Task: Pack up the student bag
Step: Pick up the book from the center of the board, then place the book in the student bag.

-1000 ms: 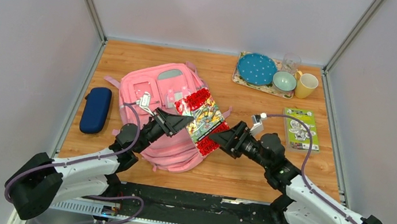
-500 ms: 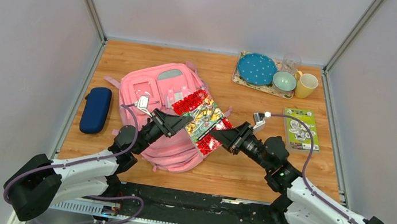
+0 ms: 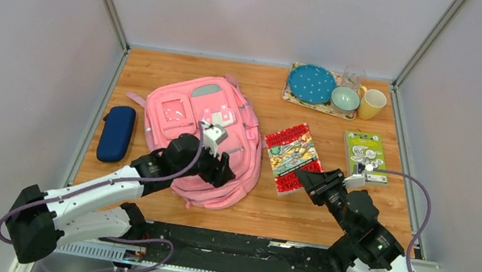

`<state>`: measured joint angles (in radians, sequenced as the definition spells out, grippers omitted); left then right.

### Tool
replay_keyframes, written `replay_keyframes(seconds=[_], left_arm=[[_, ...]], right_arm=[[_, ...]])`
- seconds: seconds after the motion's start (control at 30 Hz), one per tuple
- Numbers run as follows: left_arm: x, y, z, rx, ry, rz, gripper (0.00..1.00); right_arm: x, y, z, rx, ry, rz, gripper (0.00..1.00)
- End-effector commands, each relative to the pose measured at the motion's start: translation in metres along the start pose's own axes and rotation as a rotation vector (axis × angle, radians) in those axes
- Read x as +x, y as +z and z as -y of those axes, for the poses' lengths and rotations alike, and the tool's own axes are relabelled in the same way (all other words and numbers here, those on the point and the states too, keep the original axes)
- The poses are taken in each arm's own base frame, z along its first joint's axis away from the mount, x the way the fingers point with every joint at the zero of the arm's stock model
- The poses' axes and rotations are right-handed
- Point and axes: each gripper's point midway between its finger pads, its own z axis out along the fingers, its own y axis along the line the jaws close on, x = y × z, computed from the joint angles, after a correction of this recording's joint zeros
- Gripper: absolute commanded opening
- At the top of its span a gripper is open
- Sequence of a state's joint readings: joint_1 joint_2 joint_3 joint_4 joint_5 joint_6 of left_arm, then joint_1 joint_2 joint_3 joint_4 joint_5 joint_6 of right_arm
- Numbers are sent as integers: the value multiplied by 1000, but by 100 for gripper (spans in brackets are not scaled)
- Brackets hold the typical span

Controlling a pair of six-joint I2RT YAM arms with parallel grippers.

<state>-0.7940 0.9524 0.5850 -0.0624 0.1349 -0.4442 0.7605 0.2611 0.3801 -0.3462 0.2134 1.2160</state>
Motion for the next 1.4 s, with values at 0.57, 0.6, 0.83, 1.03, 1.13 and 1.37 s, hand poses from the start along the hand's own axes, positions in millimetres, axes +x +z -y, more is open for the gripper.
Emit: replay_keyframes(seconds=[0.57,0.6,0.83,1.03,1.13,1.37], left_arm=[[90,-19,-4,34,427,-362,75],[90,-17,-5,28,430,-360,74],[91,-13,-13,-27,439,-380,36],[82,-13,-12,-46,427,-343,0],[70,-15,-6,-36,410,-298,0],[-22,-35,2,-156,354,48,0]], right_arm=[[-28,-24,1,42,14,112,0],[-28,-24,2,43,14,111,0],[-26,-24,5,50,15,107,0],[-23,-24,9,54,25,95,0],[-18,-24,12,54,27,74,0],[6,-23,15,43,56,-40,0]])
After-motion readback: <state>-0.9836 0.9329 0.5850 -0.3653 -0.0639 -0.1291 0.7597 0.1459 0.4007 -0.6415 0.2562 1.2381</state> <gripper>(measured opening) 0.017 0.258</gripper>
